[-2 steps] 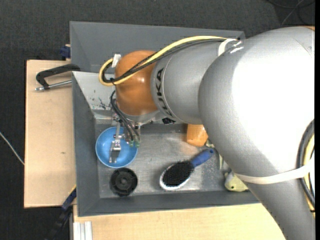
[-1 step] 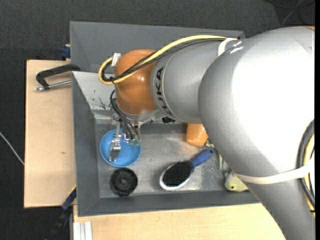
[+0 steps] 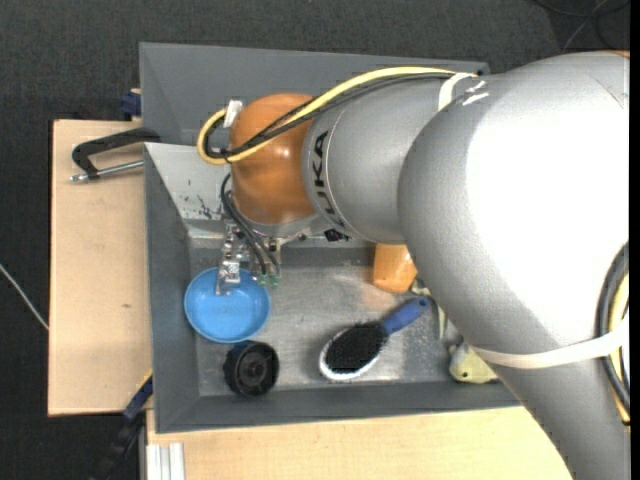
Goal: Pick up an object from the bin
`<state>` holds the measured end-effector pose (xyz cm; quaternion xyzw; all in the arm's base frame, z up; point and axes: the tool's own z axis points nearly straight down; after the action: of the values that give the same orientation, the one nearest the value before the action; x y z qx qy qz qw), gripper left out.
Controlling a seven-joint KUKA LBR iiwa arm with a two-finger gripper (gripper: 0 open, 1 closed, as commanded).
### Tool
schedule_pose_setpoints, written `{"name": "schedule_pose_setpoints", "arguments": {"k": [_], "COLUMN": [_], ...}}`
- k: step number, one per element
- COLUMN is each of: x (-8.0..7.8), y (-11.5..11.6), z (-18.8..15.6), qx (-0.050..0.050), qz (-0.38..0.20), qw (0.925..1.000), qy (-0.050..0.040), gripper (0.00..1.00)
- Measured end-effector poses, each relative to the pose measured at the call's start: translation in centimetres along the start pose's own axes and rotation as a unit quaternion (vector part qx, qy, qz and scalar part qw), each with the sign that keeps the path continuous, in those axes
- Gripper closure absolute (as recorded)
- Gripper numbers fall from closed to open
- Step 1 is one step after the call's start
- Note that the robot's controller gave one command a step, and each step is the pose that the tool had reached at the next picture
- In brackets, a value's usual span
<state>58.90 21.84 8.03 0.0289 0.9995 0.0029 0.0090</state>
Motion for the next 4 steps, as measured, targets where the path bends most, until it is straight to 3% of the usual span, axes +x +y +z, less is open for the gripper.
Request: {"name": "schedule_pose_setpoints", "arguments": {"k": [2,3,4], "x": [-0.4,-0.7,-1.0], "y": [0.2,0.4,0.6], "z": [-2.3,-8.0,-11.0], "qx": [0.002,0.000,0.000], "qz": [0.000,-0.001,-0.001], "qw": [1.0000,1.0000,1.0000], "qy": [0.0065,0.0037,0.0046], "gripper": [1.00,1.00,1.00]}}
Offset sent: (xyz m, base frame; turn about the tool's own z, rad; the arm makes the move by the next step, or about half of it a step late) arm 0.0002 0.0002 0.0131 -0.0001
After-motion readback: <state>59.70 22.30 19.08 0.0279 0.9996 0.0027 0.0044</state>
